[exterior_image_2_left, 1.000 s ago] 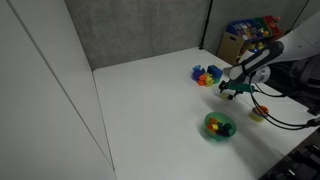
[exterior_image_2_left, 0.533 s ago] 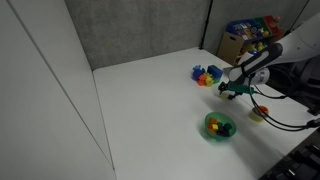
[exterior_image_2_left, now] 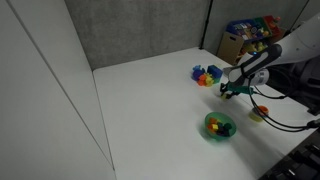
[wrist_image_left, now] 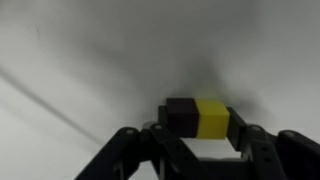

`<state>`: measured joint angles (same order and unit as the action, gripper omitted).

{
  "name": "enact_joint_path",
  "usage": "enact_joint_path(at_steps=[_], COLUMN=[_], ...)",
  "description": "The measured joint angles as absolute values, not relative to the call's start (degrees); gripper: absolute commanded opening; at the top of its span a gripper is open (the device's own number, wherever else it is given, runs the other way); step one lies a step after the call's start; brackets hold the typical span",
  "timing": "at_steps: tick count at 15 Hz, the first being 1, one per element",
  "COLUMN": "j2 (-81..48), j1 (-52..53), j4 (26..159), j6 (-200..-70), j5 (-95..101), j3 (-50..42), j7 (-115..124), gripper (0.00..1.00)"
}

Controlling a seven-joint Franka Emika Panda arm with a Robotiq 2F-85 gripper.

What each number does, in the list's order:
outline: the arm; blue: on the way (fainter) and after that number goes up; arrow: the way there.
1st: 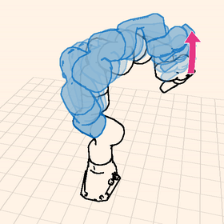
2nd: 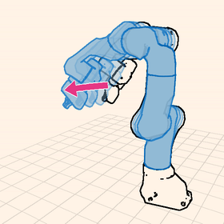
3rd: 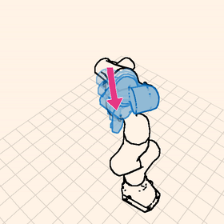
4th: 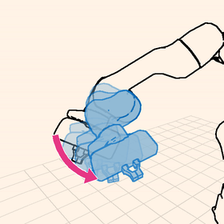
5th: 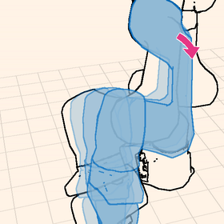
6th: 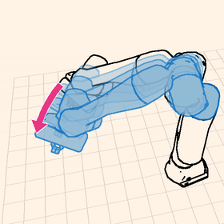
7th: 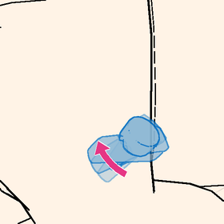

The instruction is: Shift the blue and yellow blocks to the bowl

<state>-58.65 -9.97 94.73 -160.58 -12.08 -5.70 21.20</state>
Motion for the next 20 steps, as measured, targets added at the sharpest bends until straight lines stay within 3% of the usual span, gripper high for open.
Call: enact_joint_path(at_steps=[8,20], j2=[-53.1,-28.5], j1=[-8.0,-7.0], j4=[101.1,131.5], j6=[-162.8,-168.3], j5=[-12.1,-12.2], j3=[-3.4,5.6], j7=[16.8,8.1], gripper=[0.31,0.31])
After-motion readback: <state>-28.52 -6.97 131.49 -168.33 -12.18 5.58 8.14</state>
